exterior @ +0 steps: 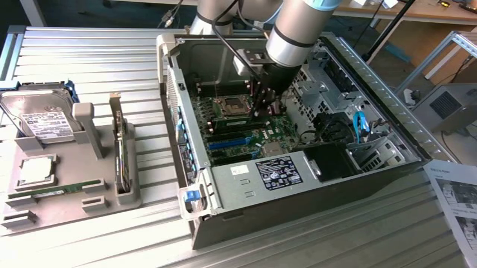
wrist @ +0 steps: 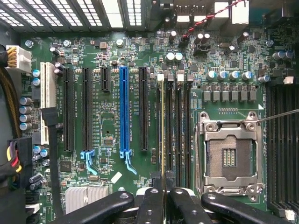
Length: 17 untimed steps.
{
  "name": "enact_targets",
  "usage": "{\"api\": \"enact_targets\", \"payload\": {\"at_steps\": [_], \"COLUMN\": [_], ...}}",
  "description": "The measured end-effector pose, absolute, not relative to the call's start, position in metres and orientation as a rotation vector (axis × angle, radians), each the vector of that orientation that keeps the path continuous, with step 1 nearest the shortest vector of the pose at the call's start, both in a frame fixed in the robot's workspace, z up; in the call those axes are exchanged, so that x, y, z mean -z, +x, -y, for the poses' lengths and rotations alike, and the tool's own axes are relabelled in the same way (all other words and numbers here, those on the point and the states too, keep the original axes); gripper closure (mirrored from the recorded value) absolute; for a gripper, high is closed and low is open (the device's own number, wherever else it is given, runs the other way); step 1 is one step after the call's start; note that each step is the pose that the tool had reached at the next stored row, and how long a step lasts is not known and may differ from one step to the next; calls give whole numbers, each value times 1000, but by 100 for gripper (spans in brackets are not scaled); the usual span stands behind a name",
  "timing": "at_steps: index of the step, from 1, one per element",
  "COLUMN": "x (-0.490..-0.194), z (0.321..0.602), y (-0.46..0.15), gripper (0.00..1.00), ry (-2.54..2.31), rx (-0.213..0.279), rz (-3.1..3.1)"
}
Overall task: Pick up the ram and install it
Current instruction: 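Insert the ram into the slot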
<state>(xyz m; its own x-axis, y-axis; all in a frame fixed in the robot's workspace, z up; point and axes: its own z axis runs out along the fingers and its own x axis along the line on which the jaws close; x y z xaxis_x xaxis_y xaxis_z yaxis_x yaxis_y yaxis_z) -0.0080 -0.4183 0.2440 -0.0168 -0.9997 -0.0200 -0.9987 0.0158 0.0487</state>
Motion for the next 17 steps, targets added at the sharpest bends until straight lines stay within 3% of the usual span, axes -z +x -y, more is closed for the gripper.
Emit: {"api": "enact_targets", "payload": {"at_steps": [17], "x": [-242], "z": [418], "y": [-8], "gripper": [88], "ry": [2191], "rx": [76], "rz": [2222]}}
